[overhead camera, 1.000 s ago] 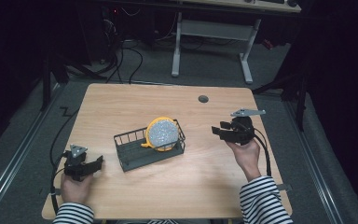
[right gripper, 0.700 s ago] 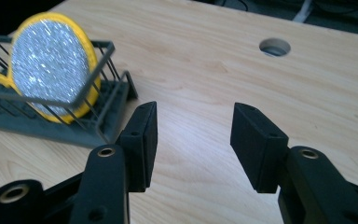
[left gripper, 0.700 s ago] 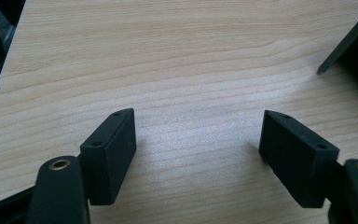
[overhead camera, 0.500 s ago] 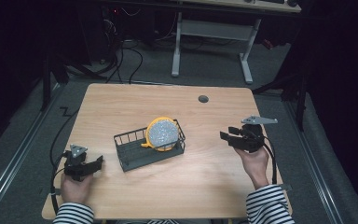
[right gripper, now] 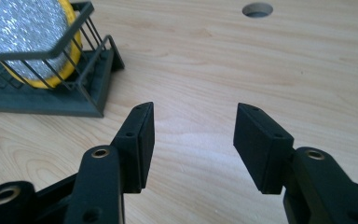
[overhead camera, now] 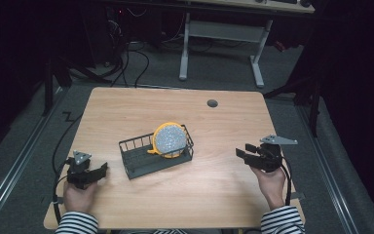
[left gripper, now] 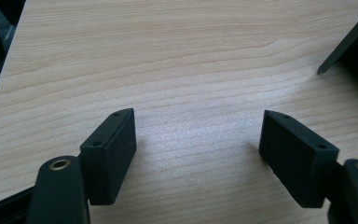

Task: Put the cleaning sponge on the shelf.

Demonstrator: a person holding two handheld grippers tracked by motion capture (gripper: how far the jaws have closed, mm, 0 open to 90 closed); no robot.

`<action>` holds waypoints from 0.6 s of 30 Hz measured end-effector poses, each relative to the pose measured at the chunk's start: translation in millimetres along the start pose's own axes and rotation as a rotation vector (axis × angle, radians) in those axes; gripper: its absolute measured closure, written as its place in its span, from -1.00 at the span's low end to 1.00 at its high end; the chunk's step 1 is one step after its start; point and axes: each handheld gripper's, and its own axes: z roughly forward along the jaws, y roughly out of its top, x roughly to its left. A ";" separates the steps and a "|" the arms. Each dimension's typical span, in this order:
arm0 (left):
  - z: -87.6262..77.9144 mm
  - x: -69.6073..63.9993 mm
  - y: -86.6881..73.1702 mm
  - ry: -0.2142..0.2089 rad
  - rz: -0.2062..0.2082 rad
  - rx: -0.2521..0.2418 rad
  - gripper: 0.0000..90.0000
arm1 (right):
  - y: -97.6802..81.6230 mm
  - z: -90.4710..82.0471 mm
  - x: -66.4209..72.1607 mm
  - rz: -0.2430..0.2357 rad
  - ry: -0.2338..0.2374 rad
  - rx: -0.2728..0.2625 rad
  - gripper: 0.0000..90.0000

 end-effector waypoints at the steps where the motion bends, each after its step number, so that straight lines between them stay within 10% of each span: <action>1: 0.0 0.1 0.0 0.000 -0.001 -0.001 -0.38 | -2.7 0.6 -0.7 -0.001 -0.005 0.004 0.07; 18: -0.1 0.2 -0.1 0.001 -0.003 -0.002 -0.37 | -43.0 13.9 -5.9 0.038 -0.040 0.032 -0.02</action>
